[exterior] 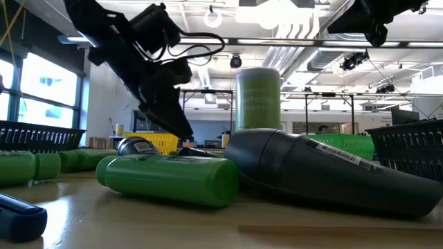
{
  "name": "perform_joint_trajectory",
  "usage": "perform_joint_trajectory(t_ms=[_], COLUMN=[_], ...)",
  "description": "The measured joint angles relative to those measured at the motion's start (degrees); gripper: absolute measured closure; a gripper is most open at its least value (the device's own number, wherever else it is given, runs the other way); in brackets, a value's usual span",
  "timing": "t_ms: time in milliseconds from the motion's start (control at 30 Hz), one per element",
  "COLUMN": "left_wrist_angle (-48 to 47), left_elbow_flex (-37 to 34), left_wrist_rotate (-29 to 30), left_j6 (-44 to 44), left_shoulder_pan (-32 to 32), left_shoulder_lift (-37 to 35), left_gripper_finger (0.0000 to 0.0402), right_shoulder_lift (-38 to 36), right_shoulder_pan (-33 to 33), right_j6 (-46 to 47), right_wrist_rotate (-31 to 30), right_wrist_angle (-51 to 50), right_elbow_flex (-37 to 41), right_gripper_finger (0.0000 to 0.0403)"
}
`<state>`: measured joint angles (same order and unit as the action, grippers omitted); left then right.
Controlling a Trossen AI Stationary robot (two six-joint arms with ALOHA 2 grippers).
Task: Pick & Place Travel size toiletries
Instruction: Put the shampoo bottle bottle into the green bin
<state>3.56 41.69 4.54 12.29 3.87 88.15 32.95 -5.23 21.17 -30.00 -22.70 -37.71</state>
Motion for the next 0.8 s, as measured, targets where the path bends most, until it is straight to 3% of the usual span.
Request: perform_joint_trajectory(t_ms=[433,800], left_wrist_angle=[0.98,1.18], left_elbow_flex=[-0.02,-0.02], left_wrist_rotate=[2.31,0.69], left_j6=[-0.07,-1.97], left_shoulder_pan=[-0.11,-0.12], left_shoulder_lift=[2.99,3.51], left_gripper_finger=[0.0110,0.0110], right_shoulder_lift=[-0.01,-0.01], right_shoulder_pan=[0.00,-0.01], right_j6=[-0.02,-0.02], right_wrist_rotate=[0.16,0.16], right_wrist_angle=[-0.69,-0.72], right_elbow_flex=[0.00,0.00], right_gripper_finger=[0.0398,0.0398])
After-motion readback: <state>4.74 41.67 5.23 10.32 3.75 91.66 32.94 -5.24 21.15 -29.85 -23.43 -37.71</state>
